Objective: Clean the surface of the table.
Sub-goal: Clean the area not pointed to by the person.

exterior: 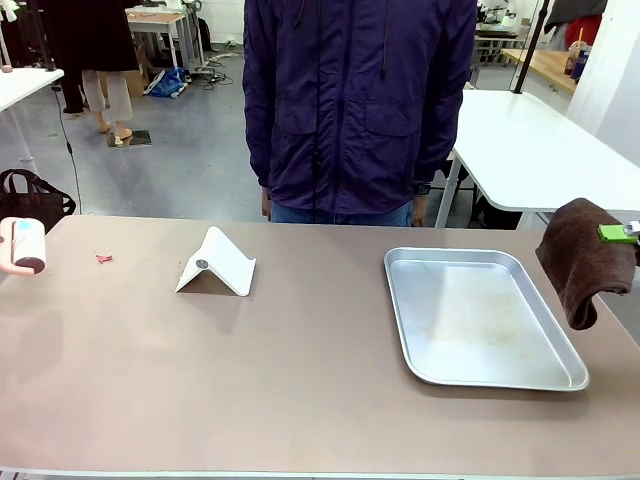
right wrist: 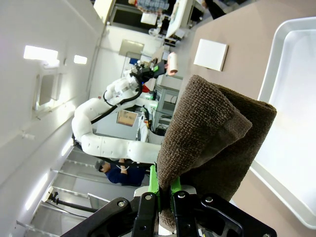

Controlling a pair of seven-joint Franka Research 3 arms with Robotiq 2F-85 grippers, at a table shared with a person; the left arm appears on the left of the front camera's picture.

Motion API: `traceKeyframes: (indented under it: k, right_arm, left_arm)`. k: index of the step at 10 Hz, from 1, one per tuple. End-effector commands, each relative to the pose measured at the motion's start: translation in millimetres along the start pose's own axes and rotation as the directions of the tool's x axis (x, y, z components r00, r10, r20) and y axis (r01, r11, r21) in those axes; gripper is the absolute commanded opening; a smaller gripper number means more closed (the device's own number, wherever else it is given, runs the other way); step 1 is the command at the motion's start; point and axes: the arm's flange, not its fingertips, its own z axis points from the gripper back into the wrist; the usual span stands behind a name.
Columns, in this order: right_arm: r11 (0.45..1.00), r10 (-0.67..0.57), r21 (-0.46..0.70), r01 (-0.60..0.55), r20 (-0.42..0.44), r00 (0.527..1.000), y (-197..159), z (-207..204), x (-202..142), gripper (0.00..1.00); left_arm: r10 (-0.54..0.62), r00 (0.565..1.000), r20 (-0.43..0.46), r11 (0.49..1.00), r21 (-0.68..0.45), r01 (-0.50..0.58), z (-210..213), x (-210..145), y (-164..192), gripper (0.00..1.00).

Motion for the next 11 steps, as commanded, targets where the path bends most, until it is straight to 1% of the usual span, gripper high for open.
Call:
traceKeyframes:
  k: [1, 3, 6, 8, 10, 11]
  right_arm:
    - [1.0, 0.016, 0.011, -0.016, 0.007, 1.0, 3, 1, 2, 0.1]
    - [1.0, 0.016, 0.011, -0.016, 0.007, 1.0, 3, 1, 2, 0.1]
    - [1.0, 0.016, 0.011, -0.016, 0.007, 1.0, 3, 1, 2, 0.1]
    - [1.0, 0.016, 0.011, -0.016, 0.007, 1.0, 3, 1, 2, 0.1]
    - [1.0, 0.016, 0.011, -0.016, 0.007, 1.0, 3, 1, 2, 0.1]
    - [1.0, 0.016, 0.011, -0.016, 0.007, 1.0, 3, 1, 2, 0.1]
  left_arm:
    - [0.028, 1.0, -0.001, 1.0, 0.01, -0.028, -12, 25, -4, 0.05]
    - [0.05, 0.998, -0.036, 0.999, 0.02, -0.05, -30, 44, -3, 0.05]
    - [0.046, 0.998, -0.034, 0.998, 0.051, -0.044, -59, 65, -2, 0.05]
    - [0.059, 0.997, -0.055, 0.994, 0.092, -0.054, -79, 78, 3, 0.05]
    - [0.114, 0.992, -0.061, 0.985, 0.139, -0.105, -92, 95, 14, 0.05]
    - [0.132, 0.989, -0.07, 0.983, 0.141, -0.121, -98, 100, 20, 0.05]
